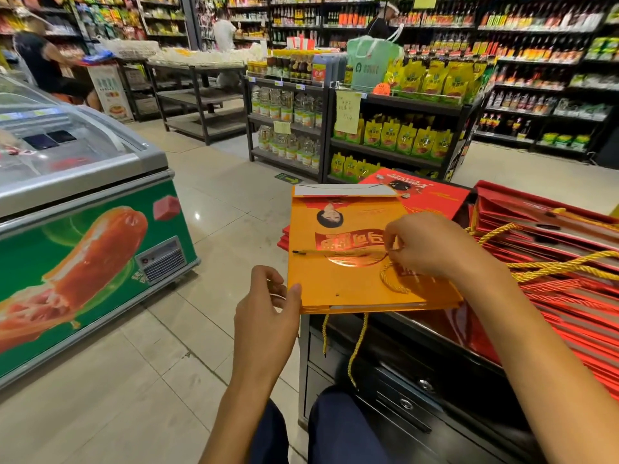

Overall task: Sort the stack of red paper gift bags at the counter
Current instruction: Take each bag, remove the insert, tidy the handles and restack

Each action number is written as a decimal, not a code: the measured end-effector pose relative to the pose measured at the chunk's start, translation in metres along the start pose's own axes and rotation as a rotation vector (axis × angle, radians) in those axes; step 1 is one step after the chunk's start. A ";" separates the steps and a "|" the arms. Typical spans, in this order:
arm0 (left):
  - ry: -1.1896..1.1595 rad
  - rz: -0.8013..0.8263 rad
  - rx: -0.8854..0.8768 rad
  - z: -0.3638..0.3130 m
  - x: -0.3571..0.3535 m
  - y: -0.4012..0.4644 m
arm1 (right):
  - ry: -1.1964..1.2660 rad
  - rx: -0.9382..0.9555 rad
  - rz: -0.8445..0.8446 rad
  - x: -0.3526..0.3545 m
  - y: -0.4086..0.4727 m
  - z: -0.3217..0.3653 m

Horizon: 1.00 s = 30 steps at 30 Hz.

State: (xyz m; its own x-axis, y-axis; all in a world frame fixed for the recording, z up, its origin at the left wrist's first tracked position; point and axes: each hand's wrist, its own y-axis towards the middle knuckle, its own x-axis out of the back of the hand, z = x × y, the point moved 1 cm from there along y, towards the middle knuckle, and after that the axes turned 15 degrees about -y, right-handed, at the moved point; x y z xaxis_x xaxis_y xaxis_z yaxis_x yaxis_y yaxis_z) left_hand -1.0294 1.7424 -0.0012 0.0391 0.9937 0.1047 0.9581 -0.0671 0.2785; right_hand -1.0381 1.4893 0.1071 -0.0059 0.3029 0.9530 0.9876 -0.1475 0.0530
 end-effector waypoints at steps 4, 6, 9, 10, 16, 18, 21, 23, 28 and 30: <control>0.048 0.027 -0.074 -0.001 -0.002 0.000 | 0.082 0.089 -0.190 0.004 0.002 0.018; 0.064 0.035 -0.123 -0.001 -0.002 0.001 | 0.179 0.170 -0.246 0.004 0.007 0.038; 0.063 0.113 -0.189 -0.002 0.001 0.001 | 0.254 0.260 -0.195 -0.003 0.024 0.067; 0.068 0.161 -0.196 -0.003 0.002 -0.001 | 0.274 0.279 -0.167 -0.006 0.031 0.074; 0.181 0.295 -0.229 0.000 0.002 -0.005 | 0.432 0.296 -0.166 -0.016 0.043 0.088; 0.186 0.295 -0.249 0.003 0.002 -0.005 | 0.481 0.318 -0.184 -0.015 0.037 0.083; 0.186 0.305 -0.266 0.002 0.003 -0.005 | 0.585 0.335 -0.202 -0.007 0.021 0.068; 0.193 0.298 -0.277 0.002 0.003 -0.004 | 0.631 0.347 -0.195 -0.005 0.008 0.058; 0.156 0.243 -0.270 0.003 0.001 -0.002 | 0.576 0.388 -0.187 -0.001 -0.015 0.042; 0.142 0.234 -0.275 0.005 -0.001 -0.002 | 0.530 0.415 -0.177 0.001 -0.020 0.041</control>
State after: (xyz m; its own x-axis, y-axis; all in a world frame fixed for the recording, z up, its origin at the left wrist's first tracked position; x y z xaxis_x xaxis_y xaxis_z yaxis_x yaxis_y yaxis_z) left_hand -1.0296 1.7423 -0.0062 0.1901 0.9276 0.3215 0.8153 -0.3315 0.4747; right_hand -1.0514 1.5312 0.0951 -0.1441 -0.2265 0.9633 0.9424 0.2656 0.2034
